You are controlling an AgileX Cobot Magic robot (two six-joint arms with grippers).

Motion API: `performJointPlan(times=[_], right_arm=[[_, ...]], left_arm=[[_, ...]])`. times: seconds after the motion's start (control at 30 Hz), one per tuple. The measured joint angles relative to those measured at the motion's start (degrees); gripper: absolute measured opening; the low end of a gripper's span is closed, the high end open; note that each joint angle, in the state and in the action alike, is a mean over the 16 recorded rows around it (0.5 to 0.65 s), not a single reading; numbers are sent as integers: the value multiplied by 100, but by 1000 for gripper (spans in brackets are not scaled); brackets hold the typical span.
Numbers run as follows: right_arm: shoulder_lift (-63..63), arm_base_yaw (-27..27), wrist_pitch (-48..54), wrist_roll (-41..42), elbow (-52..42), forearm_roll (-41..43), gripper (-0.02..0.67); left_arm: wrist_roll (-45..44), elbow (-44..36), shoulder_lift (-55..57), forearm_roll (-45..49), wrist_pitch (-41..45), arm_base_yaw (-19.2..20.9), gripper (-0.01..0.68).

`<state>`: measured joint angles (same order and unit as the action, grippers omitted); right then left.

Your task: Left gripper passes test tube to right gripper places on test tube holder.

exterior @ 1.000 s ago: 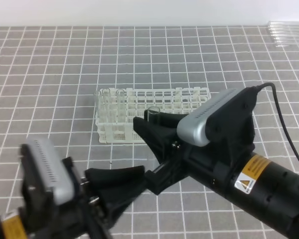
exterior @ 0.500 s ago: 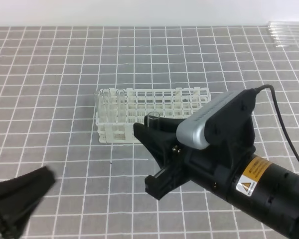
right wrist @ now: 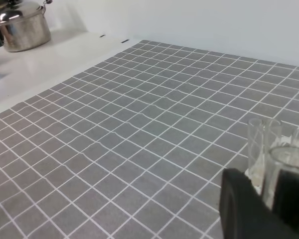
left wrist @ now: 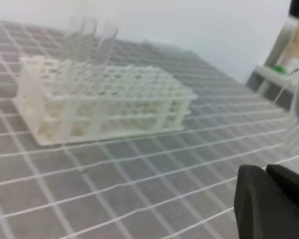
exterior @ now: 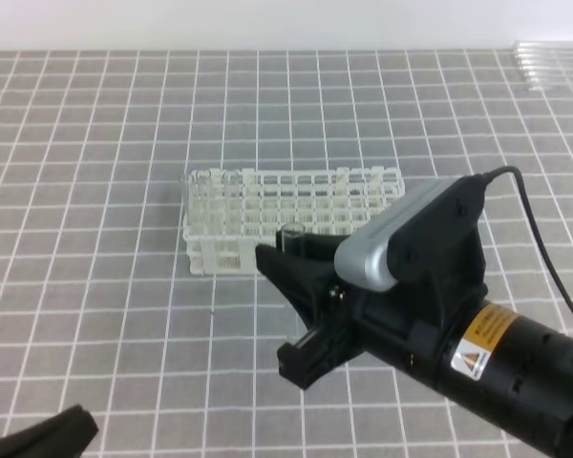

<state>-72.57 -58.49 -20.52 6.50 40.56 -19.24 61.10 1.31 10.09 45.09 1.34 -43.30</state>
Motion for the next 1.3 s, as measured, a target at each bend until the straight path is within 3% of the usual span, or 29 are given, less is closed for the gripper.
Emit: performJointPlan(times=[0.57, 0.87, 1.07, 1.3], right_arm=[[0, 0, -15, 56, 0, 39, 94], [0, 0, -239, 721, -4, -285, 94], [-69, 0, -901, 1479, -8, -794, 94], [-530, 4, -2450, 1961, 23, -1089, 94]], left_arm=[[216, -172, 1, 95, 957, -23, 0], [213, -177, -1, 104, 1050, -22, -1], [210, -181, 4, 124, 1090, -23, -1], [208, -186, 7, 150, 1110, -24, -1]])
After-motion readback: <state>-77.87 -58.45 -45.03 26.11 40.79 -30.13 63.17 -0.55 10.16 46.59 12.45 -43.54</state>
